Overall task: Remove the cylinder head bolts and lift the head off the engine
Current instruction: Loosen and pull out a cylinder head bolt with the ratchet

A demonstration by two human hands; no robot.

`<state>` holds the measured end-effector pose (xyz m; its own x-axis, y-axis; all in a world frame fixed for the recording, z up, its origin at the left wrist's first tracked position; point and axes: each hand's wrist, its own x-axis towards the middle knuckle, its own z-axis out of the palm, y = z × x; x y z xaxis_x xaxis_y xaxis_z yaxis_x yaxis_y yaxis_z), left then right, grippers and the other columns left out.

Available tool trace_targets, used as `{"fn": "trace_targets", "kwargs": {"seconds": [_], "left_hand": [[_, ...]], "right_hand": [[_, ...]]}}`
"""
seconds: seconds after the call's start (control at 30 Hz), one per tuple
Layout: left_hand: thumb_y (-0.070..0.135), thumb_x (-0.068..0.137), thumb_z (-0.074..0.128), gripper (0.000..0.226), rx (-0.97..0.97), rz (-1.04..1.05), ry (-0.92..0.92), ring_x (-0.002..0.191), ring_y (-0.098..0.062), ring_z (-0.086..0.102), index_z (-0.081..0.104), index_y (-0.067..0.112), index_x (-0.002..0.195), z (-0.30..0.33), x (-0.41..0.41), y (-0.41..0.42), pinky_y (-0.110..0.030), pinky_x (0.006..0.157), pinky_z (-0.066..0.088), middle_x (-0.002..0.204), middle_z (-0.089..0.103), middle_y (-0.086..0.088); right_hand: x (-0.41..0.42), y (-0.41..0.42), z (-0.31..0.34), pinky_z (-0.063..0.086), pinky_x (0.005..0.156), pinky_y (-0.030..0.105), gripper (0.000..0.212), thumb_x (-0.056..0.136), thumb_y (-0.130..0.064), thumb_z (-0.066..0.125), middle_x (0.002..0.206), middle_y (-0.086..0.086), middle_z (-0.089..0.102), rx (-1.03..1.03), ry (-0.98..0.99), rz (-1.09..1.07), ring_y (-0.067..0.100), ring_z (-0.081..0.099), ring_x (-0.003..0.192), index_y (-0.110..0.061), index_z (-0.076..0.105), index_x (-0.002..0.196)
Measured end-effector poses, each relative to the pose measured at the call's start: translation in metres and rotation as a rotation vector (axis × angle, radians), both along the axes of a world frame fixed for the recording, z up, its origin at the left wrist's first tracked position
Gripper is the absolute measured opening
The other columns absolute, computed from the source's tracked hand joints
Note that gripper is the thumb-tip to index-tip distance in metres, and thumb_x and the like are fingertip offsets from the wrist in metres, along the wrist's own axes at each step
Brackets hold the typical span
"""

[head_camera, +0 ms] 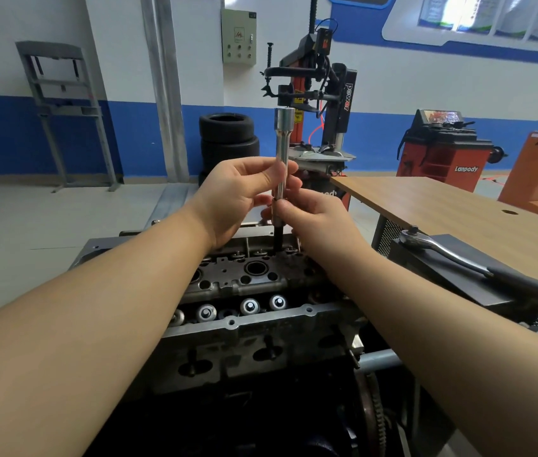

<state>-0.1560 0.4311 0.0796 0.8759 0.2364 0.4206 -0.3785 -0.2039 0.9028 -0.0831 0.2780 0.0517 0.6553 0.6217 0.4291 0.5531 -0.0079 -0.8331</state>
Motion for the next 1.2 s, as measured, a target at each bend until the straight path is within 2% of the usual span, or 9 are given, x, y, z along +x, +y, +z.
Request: {"fn": "trace_targets", "kwargs": {"seconds": [0.1, 0.2, 0.3, 0.43, 0.63, 0.77, 0.87, 1.03, 1.2], "left_hand": [[0.038, 0.081, 0.079, 0.039, 0.026, 0.041, -0.031, 0.102, -0.028, 0.073, 0.075, 0.011, 0.109, 0.0008, -0.0007, -0.0015, -0.054, 0.106, 0.052, 0.096, 0.078, -0.002], [0.039, 0.081, 0.081, 0.037, 0.036, 0.036, -0.019, 0.094, -0.023, 0.071, 0.073, 0.012, 0.105, -0.0022, 0.0033, -0.0022, -0.053, 0.099, 0.053, 0.091, 0.076, -0.001], [0.034, 0.102, 0.067, 0.030, -0.004, -0.028, 0.015, 0.104, -0.025, 0.071, 0.075, 0.011, 0.119, -0.0028, 0.0046, -0.0022, -0.051, 0.101, 0.053, 0.100, 0.075, -0.006], [0.021, 0.103, 0.064, 0.025, -0.028, -0.036, -0.011, 0.115, -0.033, 0.073, 0.074, 0.009, 0.122, -0.0013, 0.0022, 0.0005, -0.054, 0.104, 0.054, 0.107, 0.080, -0.008], [0.026, 0.078, 0.082, 0.029, 0.016, 0.032, -0.067, 0.093, -0.020, 0.071, 0.070, 0.012, 0.101, 0.0014, 0.0023, -0.0015, -0.046, 0.098, 0.055, 0.087, 0.074, 0.001], [0.021, 0.108, 0.058, 0.026, -0.042, -0.046, -0.006, 0.110, -0.025, 0.073, 0.071, 0.008, 0.125, 0.0007, 0.0023, -0.0009, -0.050, 0.106, 0.054, 0.107, 0.078, -0.006], [0.012, 0.106, 0.058, 0.024, -0.043, -0.032, -0.016, 0.115, -0.028, 0.074, 0.072, 0.008, 0.125, 0.0004, 0.0015, -0.0023, -0.049, 0.106, 0.055, 0.110, 0.079, -0.009], [0.017, 0.079, 0.080, 0.039, -0.035, -0.024, -0.069, 0.101, -0.028, 0.073, 0.071, 0.004, 0.114, 0.0007, 0.0013, -0.0029, -0.040, 0.095, 0.060, 0.099, 0.077, -0.008], [0.022, 0.103, 0.064, 0.029, -0.086, -0.072, -0.033, 0.108, -0.027, 0.072, 0.071, 0.006, 0.126, 0.0009, 0.0033, 0.0012, -0.049, 0.103, 0.053, 0.104, 0.077, -0.007]], "right_hand": [[-0.0001, 0.0035, -0.0019, 0.056, 0.075, 0.027, 0.030, 0.085, -0.048, 0.081, 0.089, -0.008, 0.075, -0.069, -0.059, -0.120, 0.005, 0.071, 0.083, -0.029, 0.067, 0.103], [0.0008, 0.0043, -0.0028, 0.048, 0.065, 0.025, 0.027, 0.084, -0.045, 0.084, 0.076, -0.010, 0.068, -0.061, -0.131, -0.189, 0.003, 0.063, 0.069, -0.025, 0.069, 0.093], [0.0038, -0.0012, -0.0025, 0.058, 0.080, 0.034, 0.008, 0.095, -0.031, 0.076, 0.082, -0.012, 0.076, -0.031, -0.113, -0.109, 0.002, 0.070, 0.079, -0.027, 0.076, 0.102], [0.0019, -0.0040, -0.0009, 0.059, 0.098, 0.044, 0.016, 0.102, -0.020, 0.066, 0.099, -0.003, 0.080, 0.005, 0.017, 0.040, 0.012, 0.076, 0.096, -0.020, 0.075, 0.116], [0.0009, 0.0042, -0.0016, 0.051, 0.066, 0.028, 0.031, 0.082, -0.048, 0.085, 0.079, -0.007, 0.070, -0.062, -0.091, -0.212, 0.005, 0.065, 0.071, -0.025, 0.067, 0.090], [0.0026, 0.0007, -0.0023, 0.056, 0.078, 0.031, 0.008, 0.096, -0.031, 0.075, 0.085, -0.010, 0.077, -0.028, -0.106, -0.131, 0.002, 0.072, 0.080, -0.025, 0.075, 0.101], [0.0014, -0.0006, -0.0029, 0.059, 0.089, 0.035, 0.015, 0.100, -0.022, 0.068, 0.094, -0.011, 0.079, 0.032, -0.071, -0.039, 0.003, 0.075, 0.091, -0.024, 0.076, 0.114], [0.0039, 0.0022, -0.0031, 0.060, 0.073, 0.032, 0.028, 0.081, -0.047, 0.087, 0.084, -0.008, 0.075, 0.046, -0.042, -0.176, 0.008, 0.073, 0.080, -0.027, 0.070, 0.093], [0.0039, 0.0010, -0.0044, 0.054, 0.074, 0.027, 0.004, 0.097, -0.028, 0.075, 0.083, -0.016, 0.077, 0.066, -0.117, -0.112, 0.000, 0.072, 0.077, -0.028, 0.076, 0.101]]}}
